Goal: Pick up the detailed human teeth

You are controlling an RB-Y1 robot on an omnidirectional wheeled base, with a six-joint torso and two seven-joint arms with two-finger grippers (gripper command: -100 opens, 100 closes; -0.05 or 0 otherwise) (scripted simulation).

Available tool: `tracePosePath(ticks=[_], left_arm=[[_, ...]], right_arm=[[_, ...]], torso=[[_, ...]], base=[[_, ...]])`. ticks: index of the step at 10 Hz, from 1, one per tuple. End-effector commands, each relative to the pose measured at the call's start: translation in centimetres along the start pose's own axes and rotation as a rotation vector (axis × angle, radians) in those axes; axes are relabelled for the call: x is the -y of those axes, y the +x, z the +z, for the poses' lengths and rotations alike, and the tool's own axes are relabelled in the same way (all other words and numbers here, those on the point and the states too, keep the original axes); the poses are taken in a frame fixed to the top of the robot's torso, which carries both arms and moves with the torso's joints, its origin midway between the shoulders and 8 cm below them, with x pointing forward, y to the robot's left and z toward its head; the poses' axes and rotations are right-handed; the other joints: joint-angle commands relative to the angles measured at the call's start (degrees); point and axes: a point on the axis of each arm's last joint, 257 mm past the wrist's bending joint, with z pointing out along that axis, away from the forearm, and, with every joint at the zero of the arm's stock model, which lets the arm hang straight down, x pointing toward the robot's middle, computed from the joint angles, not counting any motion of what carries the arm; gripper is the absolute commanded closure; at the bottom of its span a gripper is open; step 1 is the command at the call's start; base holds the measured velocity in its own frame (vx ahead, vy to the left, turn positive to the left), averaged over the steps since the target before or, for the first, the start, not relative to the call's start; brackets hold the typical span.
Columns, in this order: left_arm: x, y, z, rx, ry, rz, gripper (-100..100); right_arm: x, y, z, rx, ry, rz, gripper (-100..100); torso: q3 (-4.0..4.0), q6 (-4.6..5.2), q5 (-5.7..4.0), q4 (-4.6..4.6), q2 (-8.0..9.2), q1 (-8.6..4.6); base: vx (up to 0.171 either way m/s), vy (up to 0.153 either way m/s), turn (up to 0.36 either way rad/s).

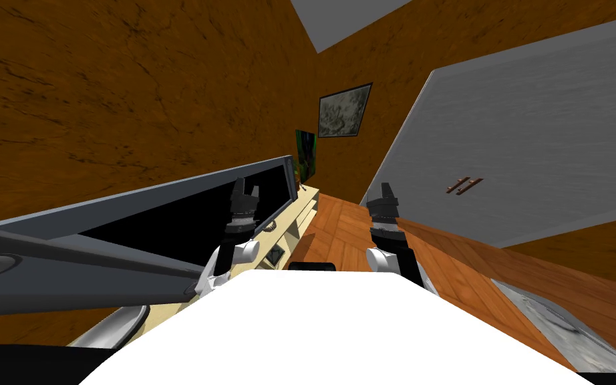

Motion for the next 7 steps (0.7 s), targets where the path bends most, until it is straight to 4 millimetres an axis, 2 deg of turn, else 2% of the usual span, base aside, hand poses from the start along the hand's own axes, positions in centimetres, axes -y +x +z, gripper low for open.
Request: tracePosePath(ticks=[1,2,3,4,5,6,7], left_arm=[[-2.3,-0.3,0.1,0.0,-0.057,-0.013,-100],[-3.8,-0.5,0.2,0.002,-0.094,-0.024,-100],[-4.1,-0.5,0.2,0.003,-0.106,-0.024,-100],[-6.0,-0.7,0.2,0.008,-0.153,-0.037,-100],[-6.1,-0.7,0.1,0.008,-0.156,-0.037,-100],[-8.0,-1.0,0.1,0.015,-0.207,-0.051,-100],[-8.0,-1.0,0.1,0.015,-0.208,-0.051,-100]], right_arm=[[0.0,0.0,0.0,0.0,0.0,0.0,0],[0.0,0.0,0.0,0.0,0.0,0.0,0],[0.0,0.0,0.0,0.0,0.0,0.0,0],[0.0,0.0,0.0,0.0,0.0,0.0,0],[0.0,0.0,0.0,0.0,0.0,0.0,0],[0.0,0.0,0.0,0.0,0.0,0.0,0],[0.0,0.0,0.0,0.0,0.0,0.0,0]], torso=[[0.0,0.0,0.0,0.0,0.0,0.0],[-0.01,0.0,0.01,0.0,-0.01,0.01],[0.01,0.0,0.01,0.0,0.02,0.02],[0.0,0.01,0.01,0.0,-0.01,0.02],[-0.02,0.0,0.01,-0.01,-0.02,0.01],[-0.02,0.0,0.0,-0.01,-0.03,0.03],[-0.02,0.0,0.01,-0.01,-0.03,0.01]], base=[[-0.032,-0.036,0.034],[-0.046,-0.04,0.054],[-0.032,-0.035,0.023],[-0.029,-0.037,0.034],[-0.026,-0.033,0.017],[-0.03,-0.042,0.038],[-0.03,-0.034,0.024]])
